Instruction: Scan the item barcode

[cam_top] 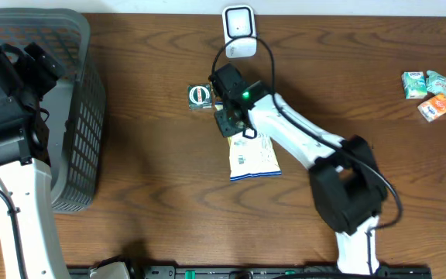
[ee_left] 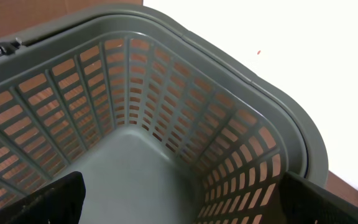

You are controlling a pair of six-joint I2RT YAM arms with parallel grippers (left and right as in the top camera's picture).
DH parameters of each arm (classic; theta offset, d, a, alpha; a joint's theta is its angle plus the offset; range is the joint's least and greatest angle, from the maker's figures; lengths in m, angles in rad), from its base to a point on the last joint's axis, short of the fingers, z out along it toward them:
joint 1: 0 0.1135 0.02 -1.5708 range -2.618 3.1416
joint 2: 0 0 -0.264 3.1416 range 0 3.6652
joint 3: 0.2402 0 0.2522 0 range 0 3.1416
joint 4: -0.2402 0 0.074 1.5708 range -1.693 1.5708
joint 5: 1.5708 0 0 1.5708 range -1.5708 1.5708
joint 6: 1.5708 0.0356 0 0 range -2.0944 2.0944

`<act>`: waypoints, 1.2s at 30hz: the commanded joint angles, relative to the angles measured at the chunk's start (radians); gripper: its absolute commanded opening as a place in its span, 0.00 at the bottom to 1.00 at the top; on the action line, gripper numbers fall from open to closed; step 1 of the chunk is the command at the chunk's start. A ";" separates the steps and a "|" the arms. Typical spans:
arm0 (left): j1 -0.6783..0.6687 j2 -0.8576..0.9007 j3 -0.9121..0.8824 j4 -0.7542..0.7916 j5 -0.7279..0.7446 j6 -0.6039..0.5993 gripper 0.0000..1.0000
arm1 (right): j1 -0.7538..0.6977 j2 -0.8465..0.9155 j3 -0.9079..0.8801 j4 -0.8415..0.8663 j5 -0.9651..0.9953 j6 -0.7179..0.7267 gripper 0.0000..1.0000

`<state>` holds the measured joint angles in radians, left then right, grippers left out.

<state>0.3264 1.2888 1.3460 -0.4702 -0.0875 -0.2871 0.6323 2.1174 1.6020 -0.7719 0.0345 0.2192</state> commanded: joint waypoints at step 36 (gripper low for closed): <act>0.005 0.002 0.016 0.000 -0.002 0.010 0.98 | -0.162 0.117 0.097 0.198 0.000 -0.132 0.55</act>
<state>0.3264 1.2888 1.3460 -0.4702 -0.0875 -0.2871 0.4911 2.2227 1.6951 -0.5858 0.0368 0.1085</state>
